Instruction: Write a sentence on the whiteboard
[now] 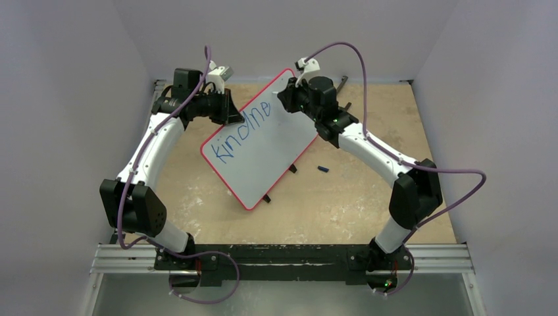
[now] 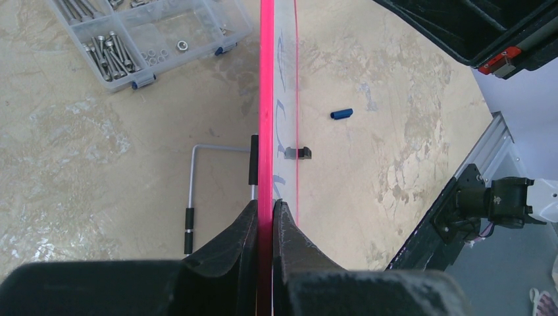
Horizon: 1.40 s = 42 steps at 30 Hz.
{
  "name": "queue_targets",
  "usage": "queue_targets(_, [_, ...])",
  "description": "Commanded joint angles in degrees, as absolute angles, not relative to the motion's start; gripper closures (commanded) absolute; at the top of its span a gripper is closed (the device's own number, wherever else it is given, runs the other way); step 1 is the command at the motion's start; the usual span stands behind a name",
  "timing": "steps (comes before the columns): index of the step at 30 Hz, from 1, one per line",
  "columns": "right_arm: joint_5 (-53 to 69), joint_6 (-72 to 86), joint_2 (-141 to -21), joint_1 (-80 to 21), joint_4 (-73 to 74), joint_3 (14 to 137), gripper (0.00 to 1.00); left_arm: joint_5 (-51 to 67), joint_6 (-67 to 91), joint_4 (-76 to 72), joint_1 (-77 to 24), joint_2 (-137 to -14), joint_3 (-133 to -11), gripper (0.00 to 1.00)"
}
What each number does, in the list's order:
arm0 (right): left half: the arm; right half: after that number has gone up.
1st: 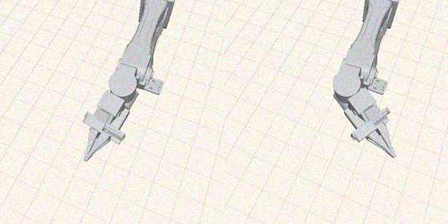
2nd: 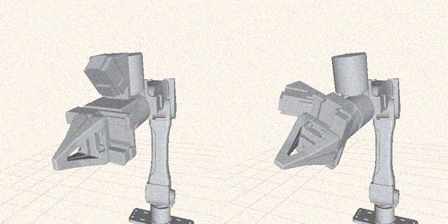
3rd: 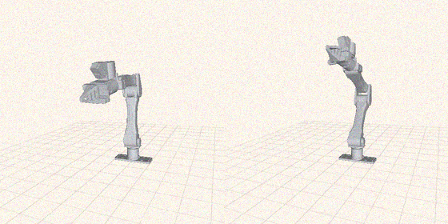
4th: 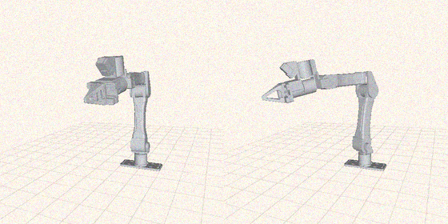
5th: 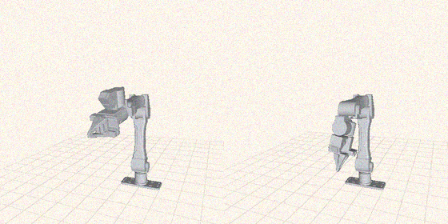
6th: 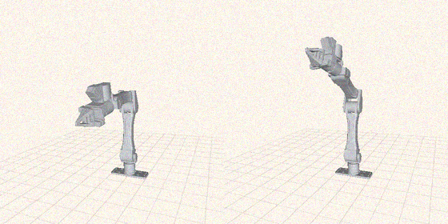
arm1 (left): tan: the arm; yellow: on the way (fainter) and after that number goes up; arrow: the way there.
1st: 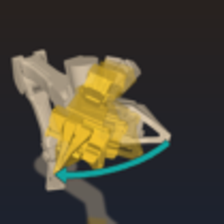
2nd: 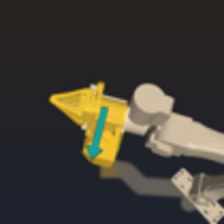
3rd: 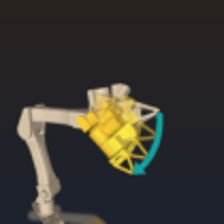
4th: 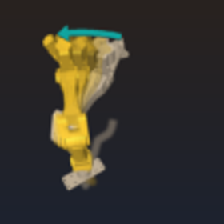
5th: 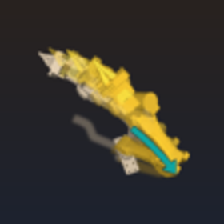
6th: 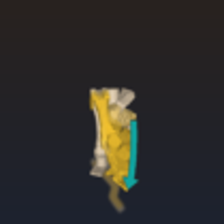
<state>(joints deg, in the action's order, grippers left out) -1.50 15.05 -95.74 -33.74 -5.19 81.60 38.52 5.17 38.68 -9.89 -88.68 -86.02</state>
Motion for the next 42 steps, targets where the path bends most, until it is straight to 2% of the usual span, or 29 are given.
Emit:
queue_targets(1, [-0.1, 15.3, -96.0, -33.7, -6.5, 83.9, 1.0, 38.0, 1.3, 42.1, -11.4, -88.0, -85.6, 1.0])
queue_targets(17, [6.9, 15.0, -94.9, -33.8, -6.7, 79.6, 1.0, 38.0, 1.4, 42.1, -11.4, -87.8, -85.6, 1.0])
queue_targets(42, [0.4, 16.1, -96.2, -33.7, -3.0, 78.2, 1.0, 38.0, 1.4, 42.0, -11.4, -87.5, -85.4, 1.0])
